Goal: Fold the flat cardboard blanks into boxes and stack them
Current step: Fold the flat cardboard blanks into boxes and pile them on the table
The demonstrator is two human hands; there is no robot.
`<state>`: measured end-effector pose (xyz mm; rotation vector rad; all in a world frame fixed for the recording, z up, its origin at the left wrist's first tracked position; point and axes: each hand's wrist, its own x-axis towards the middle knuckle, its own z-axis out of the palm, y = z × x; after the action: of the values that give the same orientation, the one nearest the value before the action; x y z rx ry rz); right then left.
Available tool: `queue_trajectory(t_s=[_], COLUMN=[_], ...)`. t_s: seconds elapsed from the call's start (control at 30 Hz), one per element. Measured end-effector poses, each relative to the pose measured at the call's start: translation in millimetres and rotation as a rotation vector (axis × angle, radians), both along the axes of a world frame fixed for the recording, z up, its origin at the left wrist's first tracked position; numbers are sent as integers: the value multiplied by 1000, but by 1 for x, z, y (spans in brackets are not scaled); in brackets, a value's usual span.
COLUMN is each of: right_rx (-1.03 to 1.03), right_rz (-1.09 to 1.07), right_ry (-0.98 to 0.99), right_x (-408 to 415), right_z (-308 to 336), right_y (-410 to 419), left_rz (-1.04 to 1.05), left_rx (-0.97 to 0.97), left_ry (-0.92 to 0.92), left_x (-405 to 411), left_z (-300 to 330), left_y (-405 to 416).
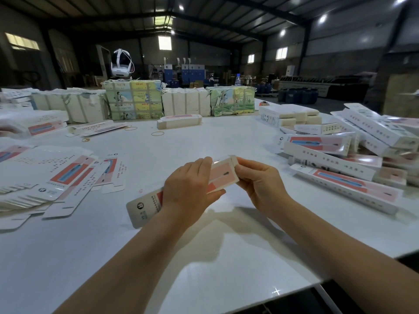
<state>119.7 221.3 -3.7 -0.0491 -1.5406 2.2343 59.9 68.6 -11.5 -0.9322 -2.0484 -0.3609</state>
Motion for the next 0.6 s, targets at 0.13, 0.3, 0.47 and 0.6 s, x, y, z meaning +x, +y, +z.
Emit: queue_trajectory(t_s=[0.13, 0.3, 0.47, 0.6], right_rx=[71, 47, 268, 625], right_rz=[-94, -70, -178, -324], right_ry=[26, 17, 70, 67], right_x=[2, 6, 8, 10], right_z=[0, 1, -3, -10], right_y=[-4, -5, -10, -18], left_rz=[-10, -14, 37, 69], left_rx=[-13, -30, -42, -23], left_ry=[15, 40, -14, -41], left_x=[1, 0, 5, 7], left_z=[0, 0, 0, 1], left_y=[1, 0, 4, 7])
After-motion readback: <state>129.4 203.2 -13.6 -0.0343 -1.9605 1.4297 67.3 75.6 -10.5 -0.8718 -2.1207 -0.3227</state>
